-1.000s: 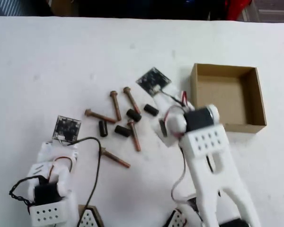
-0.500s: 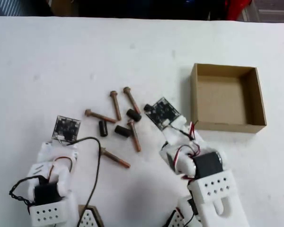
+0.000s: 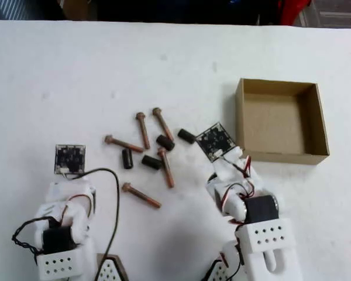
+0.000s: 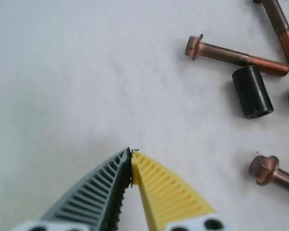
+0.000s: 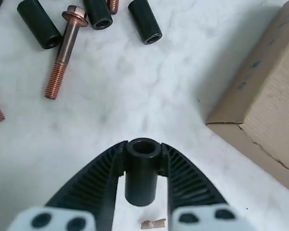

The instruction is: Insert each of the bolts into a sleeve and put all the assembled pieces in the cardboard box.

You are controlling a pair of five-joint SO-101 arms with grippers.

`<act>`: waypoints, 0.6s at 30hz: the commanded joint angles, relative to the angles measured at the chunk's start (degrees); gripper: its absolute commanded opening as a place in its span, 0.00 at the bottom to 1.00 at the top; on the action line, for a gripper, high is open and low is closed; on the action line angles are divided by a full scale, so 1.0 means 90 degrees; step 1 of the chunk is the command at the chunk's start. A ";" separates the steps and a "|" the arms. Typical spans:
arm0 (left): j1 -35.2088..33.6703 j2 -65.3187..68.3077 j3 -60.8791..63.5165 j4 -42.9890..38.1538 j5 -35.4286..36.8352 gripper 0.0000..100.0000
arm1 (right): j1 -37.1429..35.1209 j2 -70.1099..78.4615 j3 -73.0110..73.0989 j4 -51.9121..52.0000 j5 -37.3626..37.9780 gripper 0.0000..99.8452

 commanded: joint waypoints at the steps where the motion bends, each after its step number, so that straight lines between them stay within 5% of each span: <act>1: 0.0083 -0.0054 -0.0039 0.0156 0.0117 0.02 | 0.0054 -0.0103 0.0107 -0.0317 0.0068 0.02; 7: 0.0142 -0.0044 -0.0606 0.0147 0.0879 0.02 | 0.0063 -0.0103 0.0264 -0.0308 0.0068 0.02; 18: 0.1392 -0.0044 -0.1993 0.1192 0.2012 0.02 | 0.0063 -0.0103 0.0361 -0.0317 0.0068 0.02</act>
